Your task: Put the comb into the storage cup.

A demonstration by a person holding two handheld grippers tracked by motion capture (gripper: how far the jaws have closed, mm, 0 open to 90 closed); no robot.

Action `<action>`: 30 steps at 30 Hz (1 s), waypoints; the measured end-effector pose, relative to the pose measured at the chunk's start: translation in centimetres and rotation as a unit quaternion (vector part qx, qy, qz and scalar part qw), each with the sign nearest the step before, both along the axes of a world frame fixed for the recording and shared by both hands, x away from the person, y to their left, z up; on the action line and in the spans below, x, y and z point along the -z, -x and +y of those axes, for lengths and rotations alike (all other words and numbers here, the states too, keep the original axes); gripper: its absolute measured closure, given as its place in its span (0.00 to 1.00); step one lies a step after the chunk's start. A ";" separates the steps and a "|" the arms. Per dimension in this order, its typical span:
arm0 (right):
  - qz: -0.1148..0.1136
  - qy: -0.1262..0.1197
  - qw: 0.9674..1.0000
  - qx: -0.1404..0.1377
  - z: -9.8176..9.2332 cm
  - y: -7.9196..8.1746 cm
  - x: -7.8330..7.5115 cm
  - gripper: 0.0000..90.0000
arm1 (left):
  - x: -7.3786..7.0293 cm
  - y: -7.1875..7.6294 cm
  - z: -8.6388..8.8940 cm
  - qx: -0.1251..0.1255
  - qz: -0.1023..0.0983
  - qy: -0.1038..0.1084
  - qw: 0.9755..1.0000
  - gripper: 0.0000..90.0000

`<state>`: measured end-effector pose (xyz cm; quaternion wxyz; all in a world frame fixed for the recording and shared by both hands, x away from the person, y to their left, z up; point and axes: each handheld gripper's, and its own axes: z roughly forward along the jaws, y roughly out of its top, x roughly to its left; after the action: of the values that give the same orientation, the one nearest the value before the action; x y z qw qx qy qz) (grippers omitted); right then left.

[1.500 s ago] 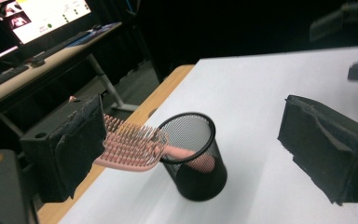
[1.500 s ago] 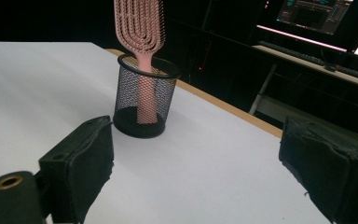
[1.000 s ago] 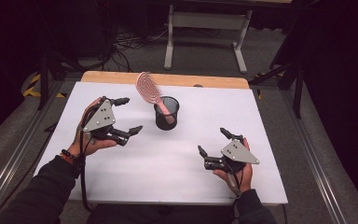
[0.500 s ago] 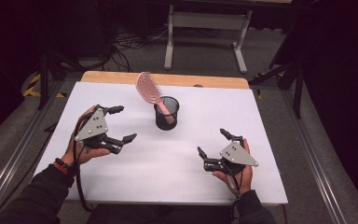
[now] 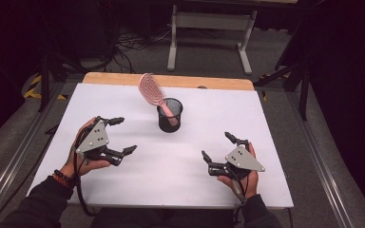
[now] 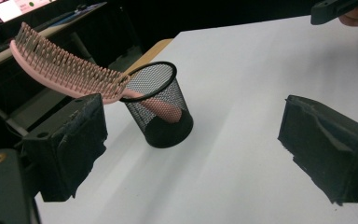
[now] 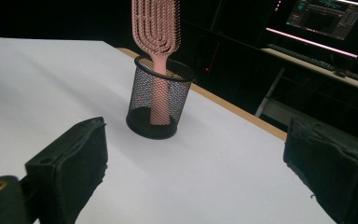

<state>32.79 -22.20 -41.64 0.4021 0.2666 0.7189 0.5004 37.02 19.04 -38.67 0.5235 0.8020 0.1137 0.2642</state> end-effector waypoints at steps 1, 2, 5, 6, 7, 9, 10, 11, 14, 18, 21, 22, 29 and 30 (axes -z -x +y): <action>0.000 0.001 1.000 0.000 0.0 0.0 0.0 0.08 | 0.3 0.1 0.1 -0.002 0.002 0.000 1.000 0.09; 0.002 0.001 1.000 0.000 0.0 0.0 0.1 0.08 | 0.4 0.1 0.2 -0.004 0.003 0.000 1.000 0.09; 0.001 0.002 1.000 0.000 0.0 0.1 0.1 0.08 | 1.0 0.4 0.6 -0.007 0.004 0.003 1.000 0.09; 0.001 0.001 1.000 -0.001 0.0 0.1 0.2 0.08 | 1.4 0.5 0.7 -0.010 0.005 0.005 1.000 0.09; 0.002 0.000 1.000 0.000 -0.1 0.2 0.2 0.08 | 1.6 0.5 0.9 -0.012 0.009 0.005 1.000 0.09; 0.003 0.001 1.000 0.000 -0.1 0.2 0.2 0.08 | 1.8 0.5 1.1 -0.015 0.010 0.007 1.000 0.09; 0.002 0.002 1.000 0.000 -0.1 0.2 0.3 0.08 | 2.0 0.5 1.2 -0.015 0.012 0.008 1.000 0.09; 0.002 0.001 1.000 0.000 -0.1 0.3 0.3 0.08 | 2.1 0.6 1.3 -0.018 0.010 0.004 1.000 0.09; 0.003 0.003 1.000 0.000 -0.1 0.3 0.4 0.08 | 2.6 0.7 1.6 -0.022 0.011 0.002 1.000 0.09; 0.004 0.005 1.000 0.000 -0.2 0.4 0.5 0.08 | 3.6 1.1 2.0 -0.025 0.008 -0.010 1.000 0.08; 0.007 0.009 1.000 0.001 -0.2 0.5 0.8 0.08 | 4.5 1.4 2.7 -0.037 0.015 -0.003 0.999 0.08; 0.007 0.009 1.000 0.001 -0.2 0.5 0.8 0.08 | 5.0 1.4 3.1 -0.041 0.019 0.002 0.999 0.08; 0.013 0.010 1.000 -0.001 -0.3 0.7 1.1 0.07 | 7.1 2.0 4.8 -0.068 0.036 0.025 0.997 0.08; 0.013 0.010 1.000 -0.001 -0.2 0.8 1.1 0.07 | 7.5 2.1 5.1 -0.071 0.046 0.030 0.996 0.07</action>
<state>32.04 -22.45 -42.74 0.3951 0.2681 0.7293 0.4900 34.93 24.13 -46.16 0.5218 0.7870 0.2021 0.2597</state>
